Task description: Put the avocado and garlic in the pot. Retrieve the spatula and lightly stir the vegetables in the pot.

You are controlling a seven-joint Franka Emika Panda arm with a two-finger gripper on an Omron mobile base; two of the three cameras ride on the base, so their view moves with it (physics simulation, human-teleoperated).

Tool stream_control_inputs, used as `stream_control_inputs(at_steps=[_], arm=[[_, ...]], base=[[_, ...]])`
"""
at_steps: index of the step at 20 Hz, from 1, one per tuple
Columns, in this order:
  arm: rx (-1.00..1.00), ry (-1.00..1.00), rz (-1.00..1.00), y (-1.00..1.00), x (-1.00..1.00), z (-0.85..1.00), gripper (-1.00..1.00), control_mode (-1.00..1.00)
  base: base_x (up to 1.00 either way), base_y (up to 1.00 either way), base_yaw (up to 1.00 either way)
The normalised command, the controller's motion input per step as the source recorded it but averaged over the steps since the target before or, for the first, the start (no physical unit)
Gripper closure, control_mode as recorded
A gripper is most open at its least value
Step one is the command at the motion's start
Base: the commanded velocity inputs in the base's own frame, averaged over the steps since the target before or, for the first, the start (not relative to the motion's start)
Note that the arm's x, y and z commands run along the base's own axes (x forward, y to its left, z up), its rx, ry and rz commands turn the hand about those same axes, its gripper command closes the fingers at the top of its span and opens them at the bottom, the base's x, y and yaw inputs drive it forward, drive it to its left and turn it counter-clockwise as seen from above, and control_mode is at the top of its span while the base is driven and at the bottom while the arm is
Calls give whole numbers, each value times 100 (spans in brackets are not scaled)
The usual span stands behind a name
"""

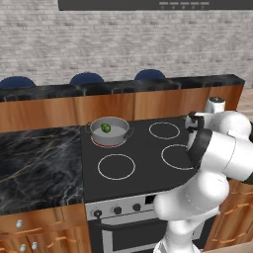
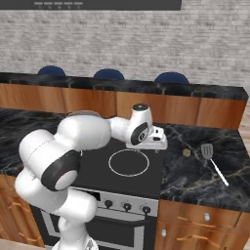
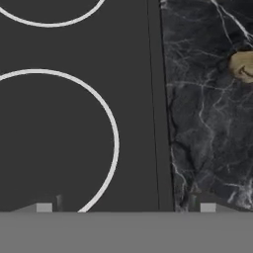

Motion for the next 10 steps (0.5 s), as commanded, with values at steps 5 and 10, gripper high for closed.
stream_control_inputs(at_steps=[5,10], arm=[[2,0,-7,-100,-15,-14,-100,-100],[4,0,-3,-80,-10,-9,-100,-100]], base=[[0,0,0],[0,0,0]])
